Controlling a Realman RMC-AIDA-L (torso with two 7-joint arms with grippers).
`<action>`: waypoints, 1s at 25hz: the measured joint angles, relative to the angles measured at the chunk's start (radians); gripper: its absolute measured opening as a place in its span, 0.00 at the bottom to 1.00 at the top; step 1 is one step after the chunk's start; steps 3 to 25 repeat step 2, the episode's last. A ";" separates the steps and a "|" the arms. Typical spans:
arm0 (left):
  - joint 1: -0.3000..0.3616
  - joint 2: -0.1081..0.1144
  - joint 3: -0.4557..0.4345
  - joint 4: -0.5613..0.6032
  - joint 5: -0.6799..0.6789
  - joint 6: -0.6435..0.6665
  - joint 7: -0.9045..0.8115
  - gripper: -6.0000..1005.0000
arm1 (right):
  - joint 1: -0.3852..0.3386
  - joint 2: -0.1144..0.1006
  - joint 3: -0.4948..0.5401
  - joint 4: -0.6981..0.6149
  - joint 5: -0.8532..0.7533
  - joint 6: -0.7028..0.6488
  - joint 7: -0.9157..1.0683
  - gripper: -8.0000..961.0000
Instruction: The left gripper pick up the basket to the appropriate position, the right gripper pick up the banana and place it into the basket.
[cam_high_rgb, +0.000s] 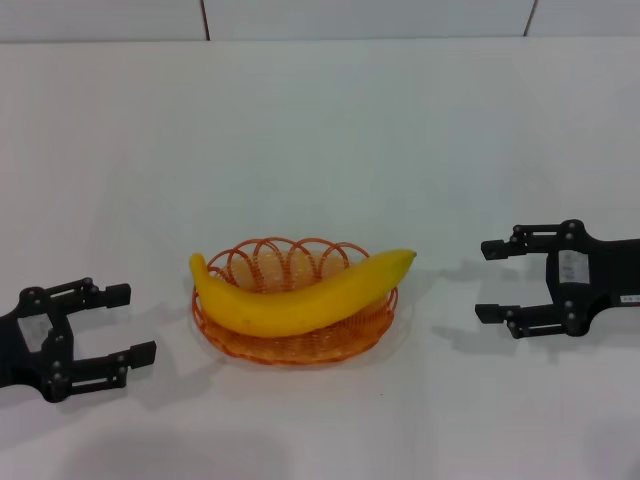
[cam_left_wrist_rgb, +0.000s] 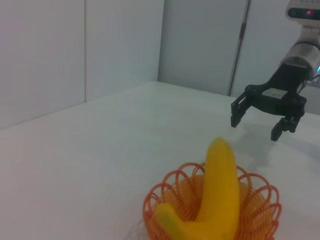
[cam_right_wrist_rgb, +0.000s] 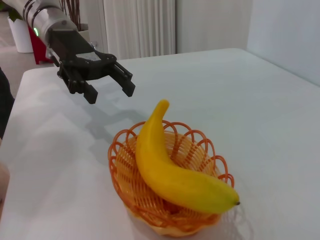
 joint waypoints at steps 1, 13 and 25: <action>-0.001 0.000 0.000 0.000 0.000 0.000 0.000 0.79 | 0.001 0.000 0.000 0.000 0.000 0.000 0.000 0.79; -0.002 0.000 0.000 0.000 0.000 0.000 0.000 0.79 | 0.001 0.000 0.000 0.000 0.000 0.000 0.000 0.79; -0.002 0.000 0.000 0.000 0.000 0.000 0.000 0.79 | 0.001 0.000 0.000 0.000 0.000 0.000 0.000 0.79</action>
